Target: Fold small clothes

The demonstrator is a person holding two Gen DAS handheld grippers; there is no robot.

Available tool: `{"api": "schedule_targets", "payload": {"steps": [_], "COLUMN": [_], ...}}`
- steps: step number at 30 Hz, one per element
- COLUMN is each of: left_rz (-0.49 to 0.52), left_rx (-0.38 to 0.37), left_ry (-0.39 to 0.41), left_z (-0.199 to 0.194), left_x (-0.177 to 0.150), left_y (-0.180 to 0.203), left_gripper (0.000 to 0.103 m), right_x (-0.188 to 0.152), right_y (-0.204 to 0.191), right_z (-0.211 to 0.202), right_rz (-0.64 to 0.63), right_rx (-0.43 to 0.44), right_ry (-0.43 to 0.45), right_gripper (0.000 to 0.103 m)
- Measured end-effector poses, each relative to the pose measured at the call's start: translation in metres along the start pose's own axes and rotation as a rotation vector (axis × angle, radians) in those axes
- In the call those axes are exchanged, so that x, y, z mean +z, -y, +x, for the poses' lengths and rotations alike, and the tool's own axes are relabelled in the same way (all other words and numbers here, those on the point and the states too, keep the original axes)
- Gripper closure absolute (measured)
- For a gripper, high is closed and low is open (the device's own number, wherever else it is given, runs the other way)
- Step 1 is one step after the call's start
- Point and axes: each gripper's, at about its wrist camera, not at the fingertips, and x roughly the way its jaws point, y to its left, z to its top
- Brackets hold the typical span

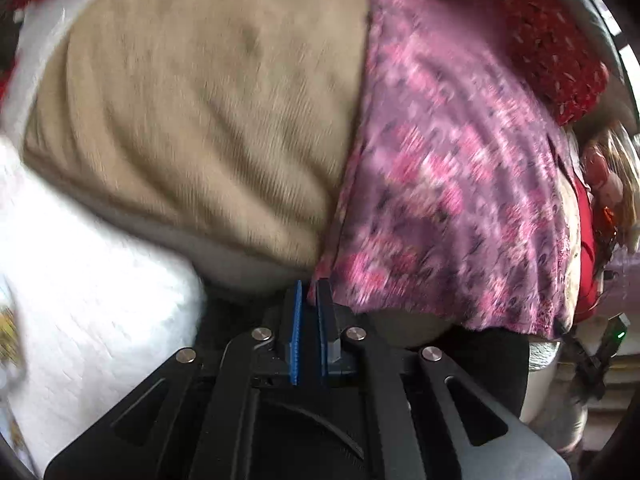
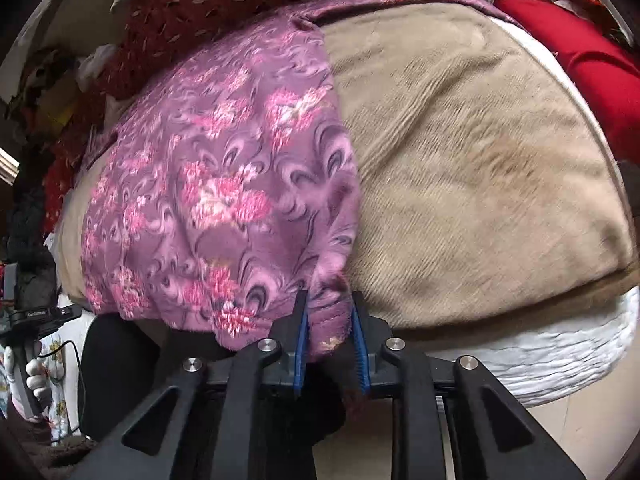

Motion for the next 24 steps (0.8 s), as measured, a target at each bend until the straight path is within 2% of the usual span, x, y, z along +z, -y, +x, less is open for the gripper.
{"api": "schedule_targets", "payload": {"steps": [1,2,3,4,6,9,12,13,14,16,19,20,24], "left_rz": [0.018,0.025,0.023,0.026,0.076,0.163,0.211,0.222,0.233,0.246,0.24,0.234,0.213], "left_rx": [0.001,-0.005,-0.011,-0.022,-0.031,0.047,0.122,0.143,0.158,0.152,0.115,0.105,0.083], "left_ry": [0.013,0.028,0.041,0.056,0.08,0.11,0.048,-0.01,-0.024,-0.03,-0.056,-0.057,-0.062], "left_z": [-0.002,-0.007,-0.005,-0.004,-0.005,0.015,0.048,0.055,0.06,0.057,0.051,0.047,0.048], "left_x": [0.004,0.011,0.017,0.025,0.037,0.045,0.05,0.051,0.052,0.056,0.068,0.075,0.102], "left_y": [0.005,0.013,0.019,0.027,0.048,0.07,0.087,0.088,0.09,0.09,0.089,0.087,0.093], "left_gripper": [0.081,0.073,0.059,0.055,0.055,0.055,0.055,0.055,0.055,0.055,0.055,0.055,0.055], "right_x": [0.005,0.014,0.021,0.027,0.043,0.053,0.057,0.057,0.057,0.069,0.1,0.113,0.161], "right_y": [0.0,0.001,0.001,0.0,-0.002,-0.014,-0.018,-0.019,-0.022,-0.016,0.027,0.047,0.169], "right_z": [-0.009,-0.021,-0.031,-0.036,-0.038,-0.022,0.022,0.036,0.035,0.022,-0.01,-0.018,-0.037], "right_rz": [0.01,0.022,0.03,0.035,0.03,-0.026,-0.055,-0.071,-0.091,-0.072,0.079,0.152,0.546], "right_rx": [0.0,-0.002,-0.002,0.002,0.017,0.006,-0.047,-0.08,-0.091,-0.046,0.01,0.018,0.026], "right_ry": [0.031,0.082,0.125,0.149,0.197,0.243,0.138,0.098,0.118,0.132,0.23,0.259,0.358], "right_gripper": [0.078,0.071,0.059,0.056,0.056,0.056,0.061,0.061,0.059,0.06,0.058,0.054,0.048]}}
